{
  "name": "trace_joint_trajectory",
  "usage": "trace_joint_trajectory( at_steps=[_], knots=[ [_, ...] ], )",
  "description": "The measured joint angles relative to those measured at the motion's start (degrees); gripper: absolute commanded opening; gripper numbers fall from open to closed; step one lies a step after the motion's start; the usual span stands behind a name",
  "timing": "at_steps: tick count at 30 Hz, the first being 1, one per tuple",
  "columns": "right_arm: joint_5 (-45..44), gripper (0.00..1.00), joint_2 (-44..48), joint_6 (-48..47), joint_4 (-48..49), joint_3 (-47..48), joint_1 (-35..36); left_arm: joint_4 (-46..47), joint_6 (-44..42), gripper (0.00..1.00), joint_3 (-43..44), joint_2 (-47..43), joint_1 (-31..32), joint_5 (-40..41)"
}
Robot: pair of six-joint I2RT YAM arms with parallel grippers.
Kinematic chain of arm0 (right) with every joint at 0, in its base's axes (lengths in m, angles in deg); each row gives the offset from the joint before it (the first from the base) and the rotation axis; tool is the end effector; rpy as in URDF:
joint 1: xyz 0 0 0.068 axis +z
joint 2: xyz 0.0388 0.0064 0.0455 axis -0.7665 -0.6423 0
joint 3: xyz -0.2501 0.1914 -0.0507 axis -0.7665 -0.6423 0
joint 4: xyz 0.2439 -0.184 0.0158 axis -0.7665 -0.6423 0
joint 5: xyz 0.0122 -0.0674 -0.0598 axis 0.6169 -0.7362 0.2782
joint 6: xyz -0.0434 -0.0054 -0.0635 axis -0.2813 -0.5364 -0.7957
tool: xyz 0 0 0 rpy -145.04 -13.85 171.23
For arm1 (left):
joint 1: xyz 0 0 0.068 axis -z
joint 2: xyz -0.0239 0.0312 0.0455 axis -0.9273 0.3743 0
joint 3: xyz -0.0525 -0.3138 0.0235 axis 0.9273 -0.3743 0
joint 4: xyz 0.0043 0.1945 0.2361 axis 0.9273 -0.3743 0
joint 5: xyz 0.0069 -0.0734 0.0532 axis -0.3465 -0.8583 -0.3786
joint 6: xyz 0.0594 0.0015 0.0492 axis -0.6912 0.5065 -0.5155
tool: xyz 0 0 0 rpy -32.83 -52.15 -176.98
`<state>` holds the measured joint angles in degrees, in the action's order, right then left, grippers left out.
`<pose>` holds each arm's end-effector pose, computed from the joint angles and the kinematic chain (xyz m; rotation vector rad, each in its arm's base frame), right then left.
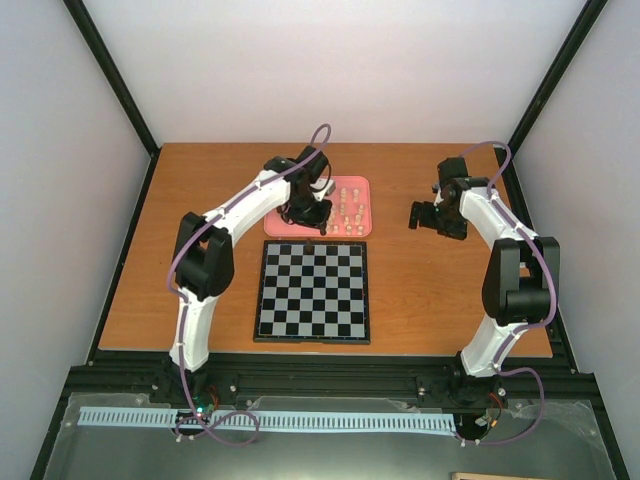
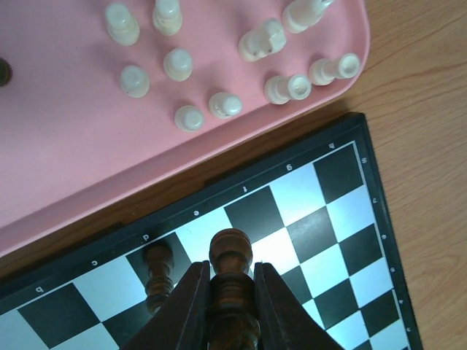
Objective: Set up the chess pieces on the board
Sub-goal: Place the chess piece on the chessboard.
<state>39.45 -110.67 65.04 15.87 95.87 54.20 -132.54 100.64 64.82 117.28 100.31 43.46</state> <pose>0.4127 0.0362 0.2251 0.2347 2.8436 0.2022 0.4338 -0.2912 0.2465 0.5114 2.8701 -0.4720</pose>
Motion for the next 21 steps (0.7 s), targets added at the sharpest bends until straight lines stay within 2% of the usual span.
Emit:
trace_joint_trajectory(
  at_steps=[12,21],
  knots=[
    [0.00,1.00,0.17,0.02,0.11,-1.73,0.00,-0.07,-1.42,0.01,-0.31,1.25,1.38,2.16],
    [0.02,1.00,0.85,0.02,0.59,-2.84,0.00,2.36,-1.88,0.01,-6.10,1.25,1.53,4.07]
  ],
)
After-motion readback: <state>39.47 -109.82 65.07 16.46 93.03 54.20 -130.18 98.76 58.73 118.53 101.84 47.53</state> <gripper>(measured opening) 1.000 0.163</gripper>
